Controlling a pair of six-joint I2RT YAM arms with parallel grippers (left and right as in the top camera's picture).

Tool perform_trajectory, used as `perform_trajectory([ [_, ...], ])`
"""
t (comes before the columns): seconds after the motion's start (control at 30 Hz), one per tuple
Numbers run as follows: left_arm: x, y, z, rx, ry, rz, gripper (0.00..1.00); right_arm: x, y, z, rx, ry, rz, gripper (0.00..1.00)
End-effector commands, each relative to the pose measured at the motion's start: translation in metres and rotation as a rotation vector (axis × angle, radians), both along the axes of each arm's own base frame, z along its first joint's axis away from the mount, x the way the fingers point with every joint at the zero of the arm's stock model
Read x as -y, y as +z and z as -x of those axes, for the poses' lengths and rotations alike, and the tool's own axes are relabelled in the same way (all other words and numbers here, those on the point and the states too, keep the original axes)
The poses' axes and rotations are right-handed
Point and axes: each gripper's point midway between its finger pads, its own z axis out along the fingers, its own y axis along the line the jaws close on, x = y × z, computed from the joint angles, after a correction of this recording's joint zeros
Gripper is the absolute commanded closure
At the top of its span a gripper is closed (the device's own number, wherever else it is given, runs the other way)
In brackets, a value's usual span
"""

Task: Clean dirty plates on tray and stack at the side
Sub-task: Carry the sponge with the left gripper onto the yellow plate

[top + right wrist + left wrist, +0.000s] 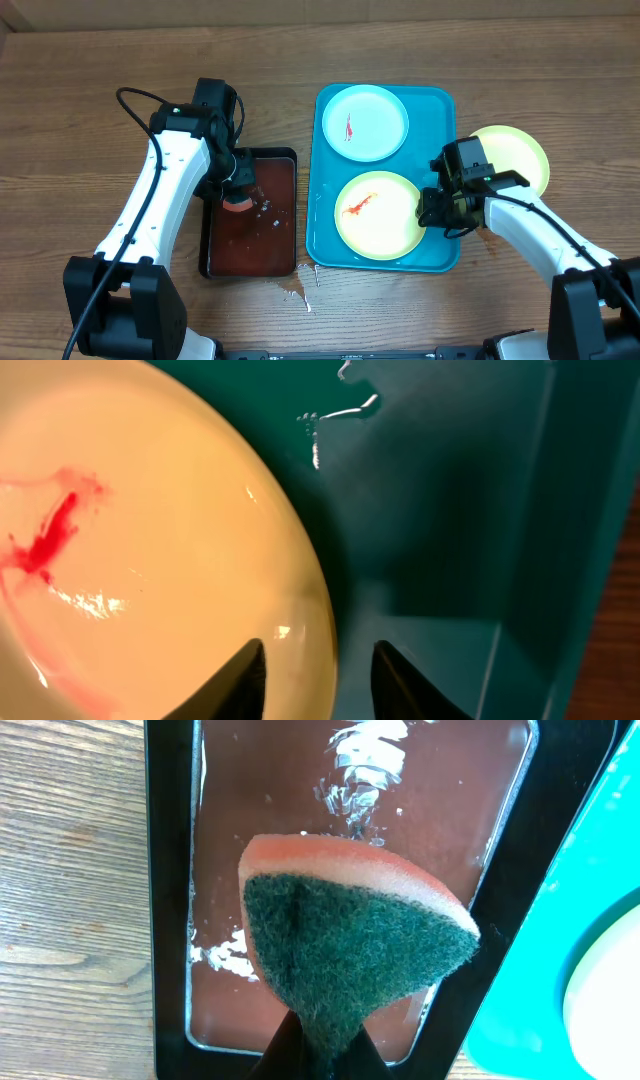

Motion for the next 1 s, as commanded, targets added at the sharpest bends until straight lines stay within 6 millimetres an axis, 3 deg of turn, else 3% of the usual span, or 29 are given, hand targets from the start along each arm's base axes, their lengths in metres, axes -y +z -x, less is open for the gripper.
perform_trajectory([
  [0.0, 0.005, 0.017, -0.007, 0.061, -0.049, 0.000, 0.96, -0.003, -0.012, 0.008, -0.011, 0.016, -0.014, 0.74],
  [0.3, 0.029, 0.027, -0.013, 0.105, -0.153, 0.004, 0.96, -0.002, -0.027, 0.013, 0.012, 0.004, -0.022, 0.96],
  [0.53, 0.035, 0.034, -0.018, 0.131, -0.148, 0.010, 0.96, -0.002, -0.027, 0.012, 0.008, -0.017, -0.026, 0.96],
  [0.83, 0.038, 0.035, -0.027, 0.157, 0.084, 0.050, 0.96, -0.002, -0.028, 0.015, -0.002, -0.017, -0.024, 0.96],
  [0.9, 0.047, 0.037, -0.030, 0.173, 0.055, 0.072, 0.96, -0.002, -0.028, 0.015, -0.002, -0.017, -0.024, 0.96],
  [0.97, 0.072, 0.041, -0.035, 0.207, -0.060, 0.147, 0.96, -0.002, -0.028, 0.015, -0.002, -0.017, -0.024, 0.96],
])
